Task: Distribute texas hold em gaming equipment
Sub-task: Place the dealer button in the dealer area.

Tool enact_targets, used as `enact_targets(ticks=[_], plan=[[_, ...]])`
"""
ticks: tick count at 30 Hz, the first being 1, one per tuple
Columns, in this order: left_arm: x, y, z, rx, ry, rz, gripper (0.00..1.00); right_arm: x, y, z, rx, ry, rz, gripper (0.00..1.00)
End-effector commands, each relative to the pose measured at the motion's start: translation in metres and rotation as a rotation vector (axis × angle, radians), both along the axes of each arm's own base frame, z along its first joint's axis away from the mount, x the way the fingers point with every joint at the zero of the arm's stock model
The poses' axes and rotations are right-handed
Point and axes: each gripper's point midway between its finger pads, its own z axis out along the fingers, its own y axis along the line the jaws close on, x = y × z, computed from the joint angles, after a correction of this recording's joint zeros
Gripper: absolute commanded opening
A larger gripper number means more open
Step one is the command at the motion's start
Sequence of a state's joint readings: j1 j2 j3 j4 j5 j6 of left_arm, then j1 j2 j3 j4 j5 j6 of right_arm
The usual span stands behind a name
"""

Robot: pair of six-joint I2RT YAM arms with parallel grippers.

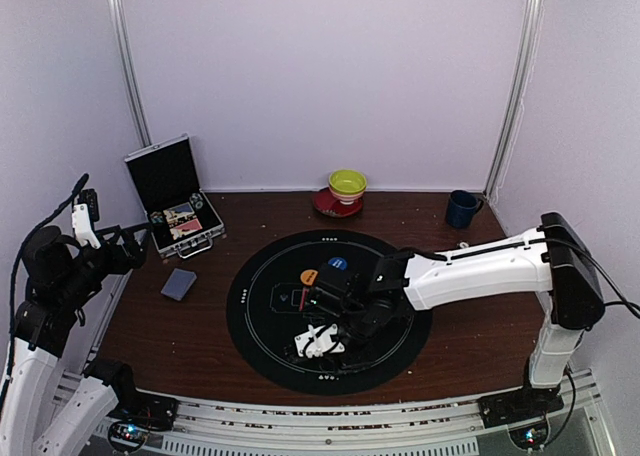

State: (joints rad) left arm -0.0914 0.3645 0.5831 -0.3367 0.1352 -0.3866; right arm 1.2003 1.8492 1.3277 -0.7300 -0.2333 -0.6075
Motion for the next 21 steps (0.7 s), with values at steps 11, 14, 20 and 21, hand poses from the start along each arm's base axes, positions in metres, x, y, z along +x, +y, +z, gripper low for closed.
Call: enact_targets(ticks=[11,14,20,21], plan=[[0.000,0.002,0.012,0.001,-0.059,0.008,0.98,-0.023,0.015,-0.030,0.005,0.057,0.051,0.37],[0.000,0.002,0.012,0.001,-0.057,0.008,0.98,-0.025,0.014,-0.033,-0.004,0.061,0.057,0.37],[0.001,0.002,0.011,0.001,-0.054,0.007,0.98,-0.026,0.015,-0.036,-0.005,0.065,0.058,0.38],[0.001,0.002,0.011,0.001,-0.054,0.007,0.98,-0.026,0.014,-0.036,-0.008,0.066,0.057,0.38]])
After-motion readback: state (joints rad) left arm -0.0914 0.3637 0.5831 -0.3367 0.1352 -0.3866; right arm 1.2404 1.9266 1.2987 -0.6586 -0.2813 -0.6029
